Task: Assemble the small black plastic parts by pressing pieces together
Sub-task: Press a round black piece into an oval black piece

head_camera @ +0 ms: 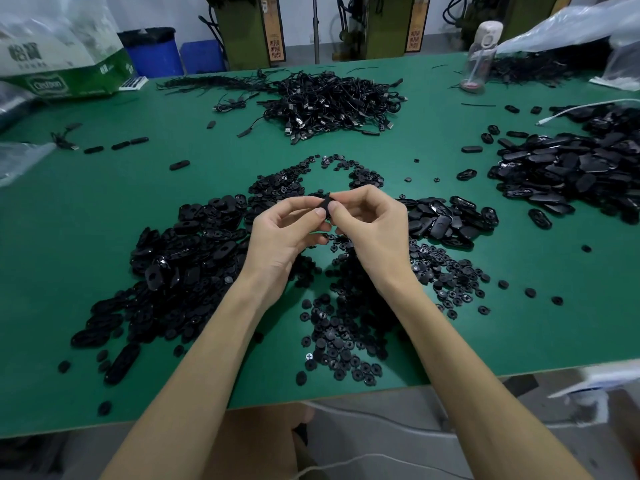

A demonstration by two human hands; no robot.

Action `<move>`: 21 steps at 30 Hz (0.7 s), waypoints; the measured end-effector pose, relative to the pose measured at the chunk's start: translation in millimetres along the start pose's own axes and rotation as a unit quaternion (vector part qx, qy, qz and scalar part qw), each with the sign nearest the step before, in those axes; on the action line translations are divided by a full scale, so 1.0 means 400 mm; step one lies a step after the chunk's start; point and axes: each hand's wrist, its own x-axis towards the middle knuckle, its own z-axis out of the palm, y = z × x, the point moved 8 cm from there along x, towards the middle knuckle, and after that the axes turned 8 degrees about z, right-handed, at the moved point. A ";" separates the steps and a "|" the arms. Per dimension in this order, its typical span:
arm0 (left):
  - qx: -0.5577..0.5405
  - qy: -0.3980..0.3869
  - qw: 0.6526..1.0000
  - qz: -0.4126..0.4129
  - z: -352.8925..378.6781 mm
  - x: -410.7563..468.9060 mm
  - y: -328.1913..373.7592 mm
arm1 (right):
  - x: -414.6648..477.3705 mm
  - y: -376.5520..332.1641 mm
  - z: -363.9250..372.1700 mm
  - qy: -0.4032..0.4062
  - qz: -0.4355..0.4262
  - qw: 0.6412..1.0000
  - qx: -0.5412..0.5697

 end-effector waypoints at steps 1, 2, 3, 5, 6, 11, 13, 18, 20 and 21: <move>0.006 0.002 1.000 -0.002 -0.001 0.000 -0.001 | -0.001 0.000 0.001 -0.001 -0.004 1.000 -0.008; 0.013 0.006 1.000 -0.004 -0.001 0.000 -0.003 | -0.003 -0.001 0.003 0.000 -0.010 1.000 -0.018; 0.019 0.011 1.000 -0.005 -0.002 0.001 -0.005 | -0.005 -0.002 0.005 0.000 -0.016 0.999 -0.029; 0.029 0.021 0.999 -0.005 -0.005 0.002 -0.006 | -0.010 -0.005 0.012 -0.004 -0.030 0.998 -0.057; 0.034 0.026 0.999 -0.005 -0.006 0.002 -0.007 | -0.012 -0.006 0.017 -0.007 -0.037 0.997 -0.071; 0.053 0.048 0.997 -0.008 -0.012 0.002 -0.011 | -0.019 -0.016 0.026 -0.004 -0.067 0.992 -0.111; 0.058 0.057 0.997 -0.011 -0.014 0.003 -0.013 | -0.022 -0.021 0.029 -0.003 -0.076 0.990 -0.120; 0.059 0.067 0.996 -0.017 -0.019 0.001 -0.015 | -0.026 -0.026 0.036 -0.010 -0.092 0.985 -0.144; 0.060 0.069 0.996 -0.020 -0.020 -0.001 -0.015 | -0.027 -0.025 0.037 -0.008 -0.094 0.985 -0.148; 0.061 0.069 0.996 -0.022 -0.020 -0.001 -0.015 | -0.027 -0.025 0.038 -0.008 -0.095 0.984 -0.151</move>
